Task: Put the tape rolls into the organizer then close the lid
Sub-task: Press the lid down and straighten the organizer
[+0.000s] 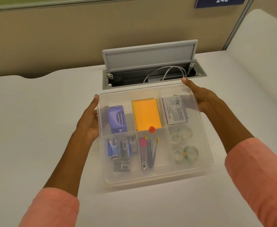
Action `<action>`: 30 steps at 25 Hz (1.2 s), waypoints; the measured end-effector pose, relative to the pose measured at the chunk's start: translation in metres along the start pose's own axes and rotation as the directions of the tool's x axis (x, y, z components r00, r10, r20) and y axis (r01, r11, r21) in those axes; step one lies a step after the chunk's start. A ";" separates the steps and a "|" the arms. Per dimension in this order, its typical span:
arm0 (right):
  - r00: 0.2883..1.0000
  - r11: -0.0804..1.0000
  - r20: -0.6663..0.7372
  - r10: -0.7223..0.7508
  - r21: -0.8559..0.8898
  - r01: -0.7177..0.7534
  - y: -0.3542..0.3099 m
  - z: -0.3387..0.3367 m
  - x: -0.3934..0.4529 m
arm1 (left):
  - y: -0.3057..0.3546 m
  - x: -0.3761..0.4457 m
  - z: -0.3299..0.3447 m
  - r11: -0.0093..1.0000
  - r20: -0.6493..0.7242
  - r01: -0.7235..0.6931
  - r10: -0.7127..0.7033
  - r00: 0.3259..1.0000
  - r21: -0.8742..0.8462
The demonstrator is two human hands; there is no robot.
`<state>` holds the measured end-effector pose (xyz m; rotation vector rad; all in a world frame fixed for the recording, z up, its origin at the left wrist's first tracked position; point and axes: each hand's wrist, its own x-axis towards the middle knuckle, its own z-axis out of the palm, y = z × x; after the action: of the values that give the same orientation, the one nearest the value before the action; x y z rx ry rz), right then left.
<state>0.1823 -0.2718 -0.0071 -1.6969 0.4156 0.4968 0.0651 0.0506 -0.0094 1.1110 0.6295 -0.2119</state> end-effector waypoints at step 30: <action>0.933 0.944 0.311 -0.180 0.322 0.075 0.064 -0.025 -0.027 | -0.055 -0.024 -0.041 1.000 0.010 -0.009 0.009 1.000 -0.015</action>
<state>0.1279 -0.3080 -0.0420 -1.2976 0.1202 0.5815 0.0056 0.0588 -0.0495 1.0976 0.6163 -0.2043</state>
